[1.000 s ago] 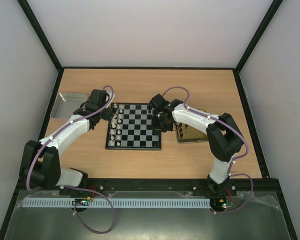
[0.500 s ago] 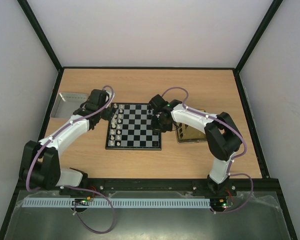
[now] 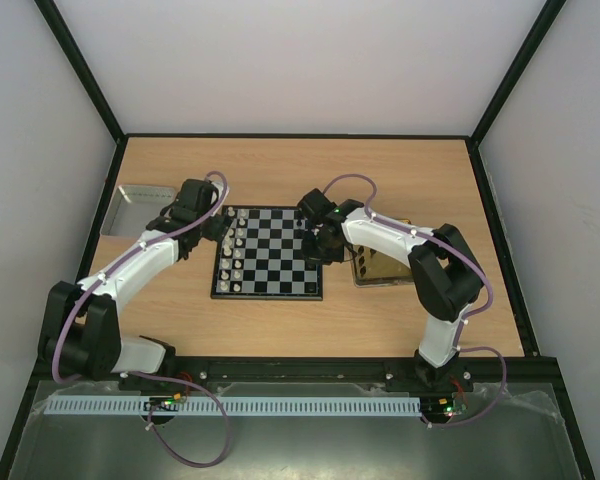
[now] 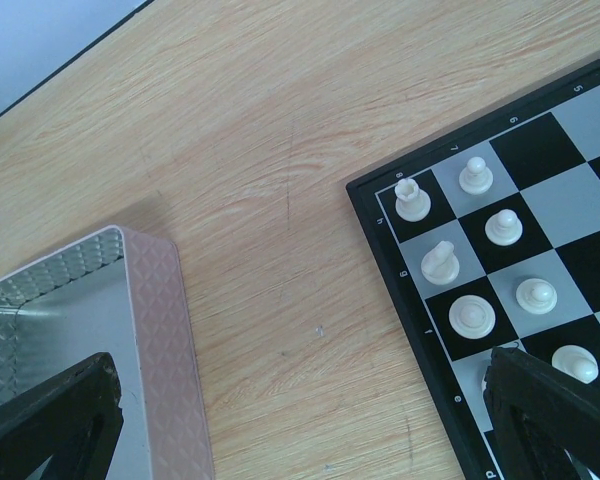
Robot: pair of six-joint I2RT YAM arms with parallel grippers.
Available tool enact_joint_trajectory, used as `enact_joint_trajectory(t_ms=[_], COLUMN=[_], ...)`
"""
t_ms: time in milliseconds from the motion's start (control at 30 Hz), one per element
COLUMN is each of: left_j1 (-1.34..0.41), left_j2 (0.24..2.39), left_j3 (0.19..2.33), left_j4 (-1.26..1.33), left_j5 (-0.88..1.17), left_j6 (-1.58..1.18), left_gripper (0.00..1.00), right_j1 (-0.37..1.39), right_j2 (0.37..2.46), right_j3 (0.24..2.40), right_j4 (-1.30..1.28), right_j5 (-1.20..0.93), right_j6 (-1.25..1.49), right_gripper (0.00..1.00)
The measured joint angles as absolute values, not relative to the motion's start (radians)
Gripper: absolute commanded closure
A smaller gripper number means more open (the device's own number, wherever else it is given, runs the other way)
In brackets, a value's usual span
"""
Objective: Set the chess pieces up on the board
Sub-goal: Place the chess piece on the chessboard.
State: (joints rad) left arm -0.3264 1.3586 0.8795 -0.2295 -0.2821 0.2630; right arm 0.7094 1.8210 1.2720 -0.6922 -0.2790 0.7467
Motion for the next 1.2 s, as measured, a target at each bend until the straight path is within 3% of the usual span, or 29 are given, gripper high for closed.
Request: enact_joint_trajectory(t_ms=[367, 533, 767, 1200], left_j1=[-0.326, -0.326, -0.326, -0.326], left_j2=[1.358, 1.358, 1.358, 1.357], left_j3=[0.879, 0.879, 0.879, 0.879], left_j4=[-0.229, -0.229, -0.229, -0.231], left_j5=[-0.282, -0.286, -0.289, -0.282], left_j6=[0.265, 0.266, 0.266, 0.269], left_gripper=[0.01, 0.01, 0.01, 0.01], right_j1=[0.709, 0.709, 0.709, 0.678], right_j2=[1.821, 1.821, 1.821, 1.718], right_j3=[1.269, 1.268, 1.268, 1.32], right_j4=[-0.675, -0.674, -0.67, -0.765], right_j5=[-0.284, -0.289, -0.294, -0.214], right_j6=[0.75, 0.751, 0.753, 0.742], right_gripper=[0.85, 0.77, 0.74, 0.74])
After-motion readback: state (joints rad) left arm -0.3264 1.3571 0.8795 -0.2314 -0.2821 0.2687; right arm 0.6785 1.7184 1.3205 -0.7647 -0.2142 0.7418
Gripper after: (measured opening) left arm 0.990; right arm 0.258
